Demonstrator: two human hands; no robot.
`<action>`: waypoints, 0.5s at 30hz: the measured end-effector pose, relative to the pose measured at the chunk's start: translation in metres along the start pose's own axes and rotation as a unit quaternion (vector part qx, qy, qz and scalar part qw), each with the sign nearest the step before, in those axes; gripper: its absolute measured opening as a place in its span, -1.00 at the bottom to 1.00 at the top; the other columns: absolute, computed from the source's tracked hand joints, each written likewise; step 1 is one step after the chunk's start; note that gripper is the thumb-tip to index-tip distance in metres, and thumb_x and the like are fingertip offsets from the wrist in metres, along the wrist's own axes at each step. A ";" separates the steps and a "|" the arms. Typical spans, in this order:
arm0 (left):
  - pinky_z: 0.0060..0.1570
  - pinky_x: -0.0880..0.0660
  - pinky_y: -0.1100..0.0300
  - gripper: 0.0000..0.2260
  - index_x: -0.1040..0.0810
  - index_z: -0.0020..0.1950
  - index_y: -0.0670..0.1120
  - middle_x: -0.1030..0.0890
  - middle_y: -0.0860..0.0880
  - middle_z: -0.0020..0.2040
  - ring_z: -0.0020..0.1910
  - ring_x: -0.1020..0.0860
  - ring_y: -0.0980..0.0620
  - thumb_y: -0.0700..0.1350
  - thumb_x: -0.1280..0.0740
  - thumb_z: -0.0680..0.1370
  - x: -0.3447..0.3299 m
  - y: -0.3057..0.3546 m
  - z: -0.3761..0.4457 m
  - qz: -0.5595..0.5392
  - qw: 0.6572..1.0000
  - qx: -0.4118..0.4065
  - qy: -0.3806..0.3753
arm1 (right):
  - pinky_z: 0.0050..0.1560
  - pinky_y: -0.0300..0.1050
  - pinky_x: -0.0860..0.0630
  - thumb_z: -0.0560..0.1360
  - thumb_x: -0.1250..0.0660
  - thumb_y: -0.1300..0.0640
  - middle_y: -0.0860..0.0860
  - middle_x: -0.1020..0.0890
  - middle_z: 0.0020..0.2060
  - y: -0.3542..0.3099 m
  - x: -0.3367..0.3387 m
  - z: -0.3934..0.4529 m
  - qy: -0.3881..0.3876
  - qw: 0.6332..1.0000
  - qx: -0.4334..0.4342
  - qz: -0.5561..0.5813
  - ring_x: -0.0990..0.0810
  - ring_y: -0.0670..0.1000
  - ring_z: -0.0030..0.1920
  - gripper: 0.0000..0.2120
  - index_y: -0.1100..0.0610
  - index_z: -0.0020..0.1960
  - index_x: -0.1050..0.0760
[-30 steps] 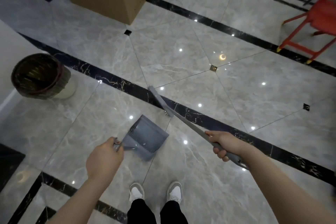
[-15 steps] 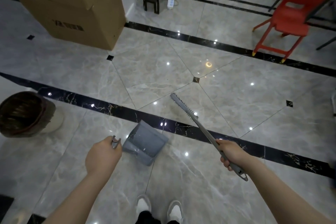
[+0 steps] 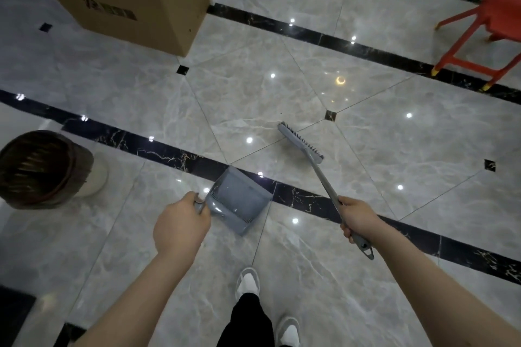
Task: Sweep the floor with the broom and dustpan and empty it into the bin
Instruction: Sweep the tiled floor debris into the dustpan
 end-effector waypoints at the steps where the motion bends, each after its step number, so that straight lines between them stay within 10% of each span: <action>1: -0.35 -0.36 0.15 -0.84 -0.56 -0.04 -0.09 -0.62 -0.18 -0.25 -0.33 -0.53 -0.17 -0.05 -0.24 0.52 0.001 0.002 0.004 0.004 1.000 -0.005 0.002 | -0.59 -0.27 -0.29 0.62 0.01 0.17 0.09 -0.38 -0.41 -0.009 -0.008 0.005 -0.014 1.000 -0.009 -0.003 -0.32 -0.01 -0.51 -0.58 0.03 0.46 -0.28; 15: -0.33 -0.38 0.14 -0.79 -0.55 0.09 -0.06 -0.65 -0.18 -0.15 -0.16 -0.59 -0.21 -0.02 -0.25 0.53 -0.002 0.010 0.015 0.014 0.999 -0.029 0.010 | -0.68 -0.36 -0.20 0.64 0.00 0.16 0.04 -0.28 -0.49 -0.036 0.021 -0.006 -0.232 0.969 -0.078 -0.021 -0.20 -0.13 -0.66 -0.63 -0.01 0.40 -0.32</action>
Point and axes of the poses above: each hand's wrist, its own z-axis towards the middle knuckle, its own x-axis out of the back of the hand, y = z × x, the point moved 3 cm from there along z, towards the middle knuckle
